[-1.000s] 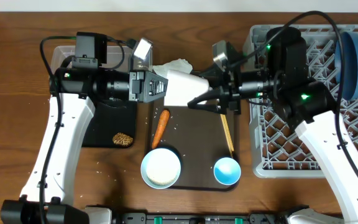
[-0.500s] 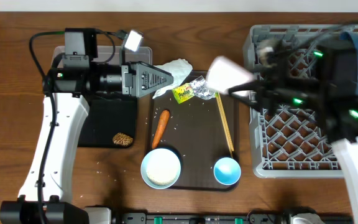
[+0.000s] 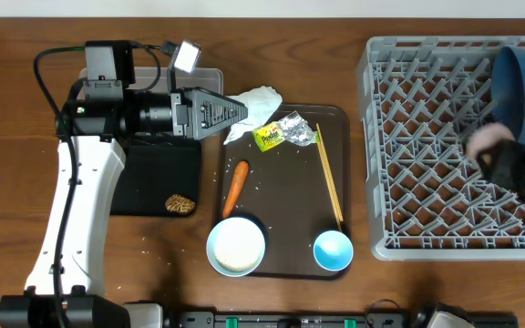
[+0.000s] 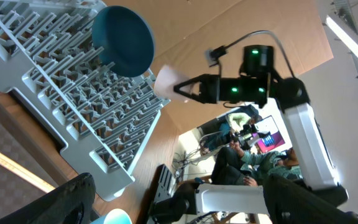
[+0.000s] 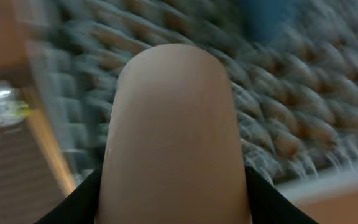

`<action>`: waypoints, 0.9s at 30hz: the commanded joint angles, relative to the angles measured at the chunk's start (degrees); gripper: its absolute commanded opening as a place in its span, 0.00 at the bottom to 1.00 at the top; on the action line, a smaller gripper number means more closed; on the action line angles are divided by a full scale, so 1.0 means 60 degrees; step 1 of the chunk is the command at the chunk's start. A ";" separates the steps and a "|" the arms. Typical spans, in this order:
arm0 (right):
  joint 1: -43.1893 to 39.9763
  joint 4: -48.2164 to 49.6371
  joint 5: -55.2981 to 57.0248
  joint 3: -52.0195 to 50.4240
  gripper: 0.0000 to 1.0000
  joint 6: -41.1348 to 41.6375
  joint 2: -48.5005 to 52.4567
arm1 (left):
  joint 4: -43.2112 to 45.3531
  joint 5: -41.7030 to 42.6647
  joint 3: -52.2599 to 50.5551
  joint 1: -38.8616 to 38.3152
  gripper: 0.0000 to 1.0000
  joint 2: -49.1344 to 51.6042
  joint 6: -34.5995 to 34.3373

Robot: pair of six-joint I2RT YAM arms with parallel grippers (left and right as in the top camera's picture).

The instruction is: Sort waste into correct bins and load items into the dishwasher rack

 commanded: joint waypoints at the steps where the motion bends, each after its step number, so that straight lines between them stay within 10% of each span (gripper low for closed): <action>1: -0.0736 -0.0361 0.1916 0.0047 0.40 0.1220 0.0648 | 0.0022 0.0113 0.0055 0.0033 0.87 0.0007 -0.0044; 12: -0.1854 -0.0576 0.1836 0.0047 0.41 0.1446 0.2641 | 0.0015 0.0117 0.0055 0.0033 0.87 0.0007 -0.0047; 18: -0.1883 -0.0178 0.1588 0.0047 0.81 0.1639 0.3319 | 0.0015 0.0120 0.0055 -0.0084 0.87 0.0007 -0.0044; 22: -0.1883 -0.0117 0.0149 0.0277 0.85 0.1577 0.3195 | 0.0007 0.0000 0.0055 -0.0521 0.83 0.0004 0.0069; 27: -0.1832 -0.0350 -0.1891 0.1162 0.92 0.1446 0.2616 | -0.0696 -0.3654 0.0055 -0.1730 0.78 -0.0095 0.0266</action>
